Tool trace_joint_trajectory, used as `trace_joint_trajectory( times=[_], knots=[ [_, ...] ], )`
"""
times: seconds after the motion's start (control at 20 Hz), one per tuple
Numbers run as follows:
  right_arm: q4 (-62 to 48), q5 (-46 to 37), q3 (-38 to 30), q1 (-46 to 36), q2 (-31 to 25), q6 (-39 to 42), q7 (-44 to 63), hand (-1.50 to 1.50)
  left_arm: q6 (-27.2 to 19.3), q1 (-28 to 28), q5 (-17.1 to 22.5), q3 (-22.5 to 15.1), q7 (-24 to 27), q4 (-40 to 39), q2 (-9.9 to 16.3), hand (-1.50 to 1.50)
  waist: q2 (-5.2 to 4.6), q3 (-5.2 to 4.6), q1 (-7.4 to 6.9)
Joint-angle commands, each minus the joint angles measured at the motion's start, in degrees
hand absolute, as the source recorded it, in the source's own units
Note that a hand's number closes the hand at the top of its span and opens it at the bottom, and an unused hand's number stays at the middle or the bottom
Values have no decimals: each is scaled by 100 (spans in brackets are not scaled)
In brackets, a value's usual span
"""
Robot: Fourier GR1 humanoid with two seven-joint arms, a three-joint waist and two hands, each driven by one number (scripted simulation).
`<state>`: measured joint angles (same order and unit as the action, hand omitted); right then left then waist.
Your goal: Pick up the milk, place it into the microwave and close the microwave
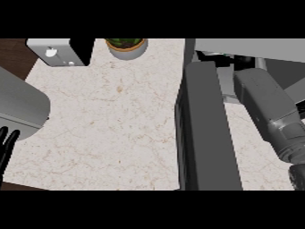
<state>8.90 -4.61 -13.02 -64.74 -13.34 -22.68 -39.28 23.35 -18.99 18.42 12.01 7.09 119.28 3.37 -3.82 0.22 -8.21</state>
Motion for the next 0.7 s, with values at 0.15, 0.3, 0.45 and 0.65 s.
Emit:
trace_joint_trajectory(
  times=[0.15,0.3,0.45,0.65],
  knots=[
    [-265,-549,387,-52,-260,-1257,-30,-150,3,178,-249,-181,-31,83,35,-150,-125,-4,-201],
    [-352,-614,427,-72,-90,-1632,7,-150,-67,165,-398,-125,-72,100,83,-150,-93,5,-244],
    [-402,-671,462,-163,-90,-1831,74,-150,-154,373,-513,-225,-141,-10,48,-150,-139,8,-206],
    [-607,-636,430,-347,-11,-1510,489,-150,-132,438,-639,-384,-190,10,45,-150,-130,15,-263]
  ],
)
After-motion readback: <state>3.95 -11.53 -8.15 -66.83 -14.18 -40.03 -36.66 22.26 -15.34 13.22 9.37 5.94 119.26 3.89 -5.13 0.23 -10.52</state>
